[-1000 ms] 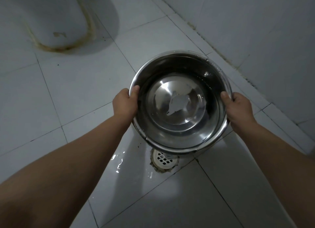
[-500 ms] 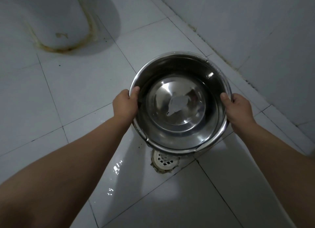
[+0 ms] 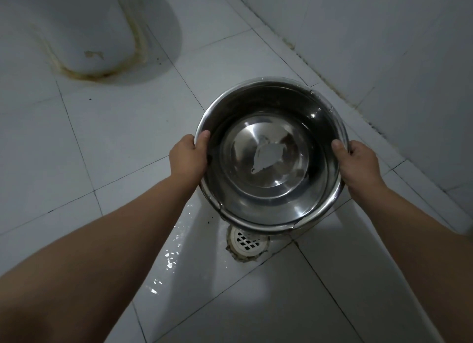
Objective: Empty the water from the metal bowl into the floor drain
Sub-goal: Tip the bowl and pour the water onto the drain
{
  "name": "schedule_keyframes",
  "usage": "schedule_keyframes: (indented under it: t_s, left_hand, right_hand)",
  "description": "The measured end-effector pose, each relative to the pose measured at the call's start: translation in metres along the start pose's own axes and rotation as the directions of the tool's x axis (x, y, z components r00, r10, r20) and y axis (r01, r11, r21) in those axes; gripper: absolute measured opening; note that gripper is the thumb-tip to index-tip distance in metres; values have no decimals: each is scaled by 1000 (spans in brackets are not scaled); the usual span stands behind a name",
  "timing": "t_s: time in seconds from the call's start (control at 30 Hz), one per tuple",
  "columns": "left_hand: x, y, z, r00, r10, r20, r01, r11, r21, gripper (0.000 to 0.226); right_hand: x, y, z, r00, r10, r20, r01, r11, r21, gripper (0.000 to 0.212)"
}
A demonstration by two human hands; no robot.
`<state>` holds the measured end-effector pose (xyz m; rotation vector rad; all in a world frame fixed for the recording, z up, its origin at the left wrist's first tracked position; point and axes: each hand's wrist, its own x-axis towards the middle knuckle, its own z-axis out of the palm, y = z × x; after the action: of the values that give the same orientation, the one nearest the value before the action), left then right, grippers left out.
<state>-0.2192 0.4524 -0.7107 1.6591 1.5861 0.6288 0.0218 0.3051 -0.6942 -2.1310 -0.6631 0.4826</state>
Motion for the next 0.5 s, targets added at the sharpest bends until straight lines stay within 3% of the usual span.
schedule_keyframes:
  t_s: [0.5]
  left_hand:
    - [0,1,-3,1000,-3,11,3,1000,-21,43]
  right_hand:
    - [0,-5,0,1000,22,-2,-22,999,-24,45]
